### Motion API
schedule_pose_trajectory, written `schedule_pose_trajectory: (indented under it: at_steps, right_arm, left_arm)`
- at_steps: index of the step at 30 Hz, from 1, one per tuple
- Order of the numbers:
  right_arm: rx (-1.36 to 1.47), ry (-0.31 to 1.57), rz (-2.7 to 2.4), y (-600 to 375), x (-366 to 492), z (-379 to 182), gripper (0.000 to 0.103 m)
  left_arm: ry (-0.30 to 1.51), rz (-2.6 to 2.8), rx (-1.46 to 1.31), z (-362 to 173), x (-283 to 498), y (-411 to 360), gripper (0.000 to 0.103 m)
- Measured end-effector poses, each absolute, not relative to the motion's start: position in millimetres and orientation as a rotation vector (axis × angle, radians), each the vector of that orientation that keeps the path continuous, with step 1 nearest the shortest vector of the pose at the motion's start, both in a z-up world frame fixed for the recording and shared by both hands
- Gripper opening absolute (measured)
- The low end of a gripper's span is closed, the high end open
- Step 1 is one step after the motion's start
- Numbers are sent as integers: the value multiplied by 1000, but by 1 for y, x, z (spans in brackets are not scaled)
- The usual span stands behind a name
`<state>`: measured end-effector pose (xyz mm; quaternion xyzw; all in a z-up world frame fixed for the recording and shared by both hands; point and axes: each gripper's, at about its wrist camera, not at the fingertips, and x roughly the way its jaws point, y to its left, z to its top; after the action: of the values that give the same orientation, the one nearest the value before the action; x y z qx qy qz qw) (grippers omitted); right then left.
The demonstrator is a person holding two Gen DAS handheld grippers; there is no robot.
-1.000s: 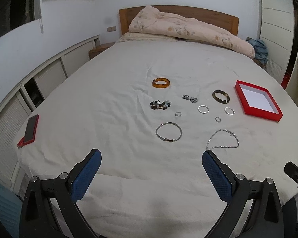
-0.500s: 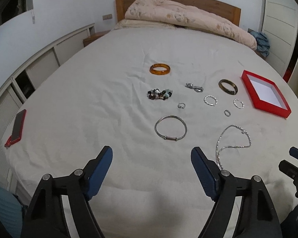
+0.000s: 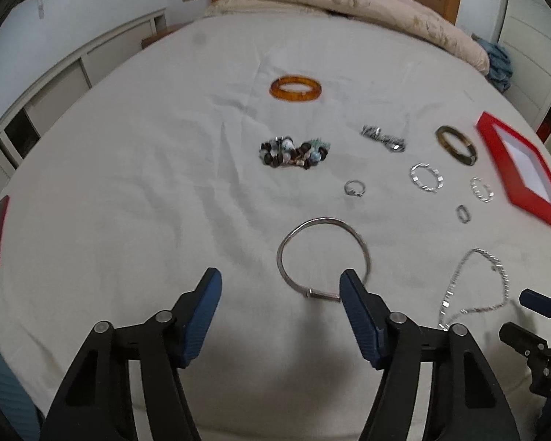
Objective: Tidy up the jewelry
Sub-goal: 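Move both tools toward the silver chain necklace and silver bangle, then grasp the silver chain with the right tool while the left tool grasps the silver bangle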
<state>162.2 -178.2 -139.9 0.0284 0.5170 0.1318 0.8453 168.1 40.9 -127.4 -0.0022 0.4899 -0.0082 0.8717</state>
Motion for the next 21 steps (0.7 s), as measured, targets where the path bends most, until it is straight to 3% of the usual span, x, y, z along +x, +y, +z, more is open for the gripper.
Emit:
schedule_pose_trajectory:
  at_steps: [11, 14, 16, 18, 21]
  right_arm:
    - [-5, 1087, 326, -169, 209, -161, 65]
    - [-36, 1067, 331, -166, 218, -163, 47]
    - [-30, 1056, 333, -168, 221, -163, 27]
    - [-25, 1049, 335, -169, 225, -164, 19]
    - [-11, 1042, 330, -171, 227, -165, 14]
  left_arm:
    - [1084, -23, -21, -157, 201, 39, 48]
    - [1077, -31, -21, -158, 204, 41, 40]
    - [1069, -37, -4, -157, 206, 37, 33]
    - [1064, -47, 3, -158, 213, 35, 21]
    - [1060, -66, 9, -157, 216, 33, 12]
